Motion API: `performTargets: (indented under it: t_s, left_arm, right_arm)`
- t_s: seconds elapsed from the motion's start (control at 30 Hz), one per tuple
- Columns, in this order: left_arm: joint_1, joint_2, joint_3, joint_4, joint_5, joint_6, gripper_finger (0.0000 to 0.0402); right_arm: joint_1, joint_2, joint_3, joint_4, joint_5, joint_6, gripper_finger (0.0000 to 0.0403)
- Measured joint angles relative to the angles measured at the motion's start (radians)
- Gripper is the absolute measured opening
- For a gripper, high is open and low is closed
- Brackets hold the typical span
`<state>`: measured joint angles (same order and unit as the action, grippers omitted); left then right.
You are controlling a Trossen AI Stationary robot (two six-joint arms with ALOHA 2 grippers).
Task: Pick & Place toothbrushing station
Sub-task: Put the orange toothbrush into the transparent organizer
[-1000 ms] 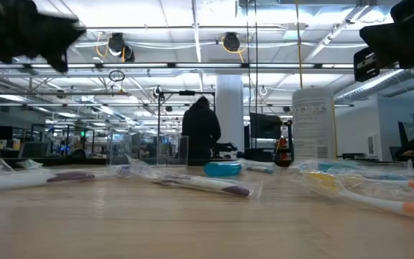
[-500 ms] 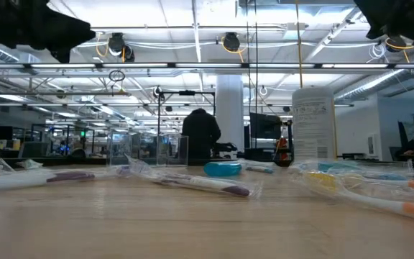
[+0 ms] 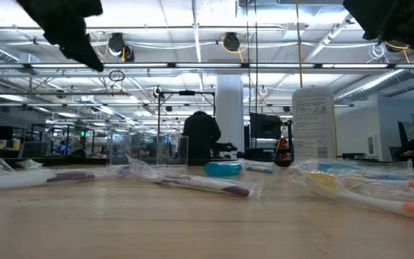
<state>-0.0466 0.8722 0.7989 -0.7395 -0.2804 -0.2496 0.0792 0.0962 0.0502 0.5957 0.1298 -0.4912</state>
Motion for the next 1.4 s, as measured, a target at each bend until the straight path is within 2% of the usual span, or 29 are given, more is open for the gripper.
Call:
performTargets:
  t_s: [0.2, 0.53, 0.83, 1.03, 1.2, 1.4]
  left_arm:
    - [0.0, 0.154, 0.115, -0.267, 0.022, -0.297, 0.0118]
    - [-0.037, 0.356, 0.123, -0.512, 0.175, -0.716, 0.0118]
    - [-0.215, 0.46, 0.116, -0.51, 0.203, -0.954, 0.0118]
    - [-0.323, 0.461, 0.016, -0.406, 0.308, -1.071, 0.0118]
    - [-0.372, 0.455, -0.098, -0.28, 0.387, -1.126, 0.0118]
    - [-0.377, 0.454, -0.174, -0.227, 0.367, -1.148, 0.0118]
  right_arm:
    - [0.0, 0.034, 0.0, -0.002, 0.0, 0.001, 0.0004]
    - [0.0, 0.062, 0.0, -0.001, 0.0, 0.034, 0.0004]
    - [0.0, 0.062, 0.0, -0.002, 0.0, 0.034, 0.0004]
    - [0.0, 0.062, 0.0, -0.005, 0.0, 0.034, 0.0004]
    - [0.0, 0.062, 0.0, -0.005, 0.0, 0.034, 0.0004]
    - [0.0, 0.062, 0.0, -0.005, 0.0, 0.034, 0.0004]
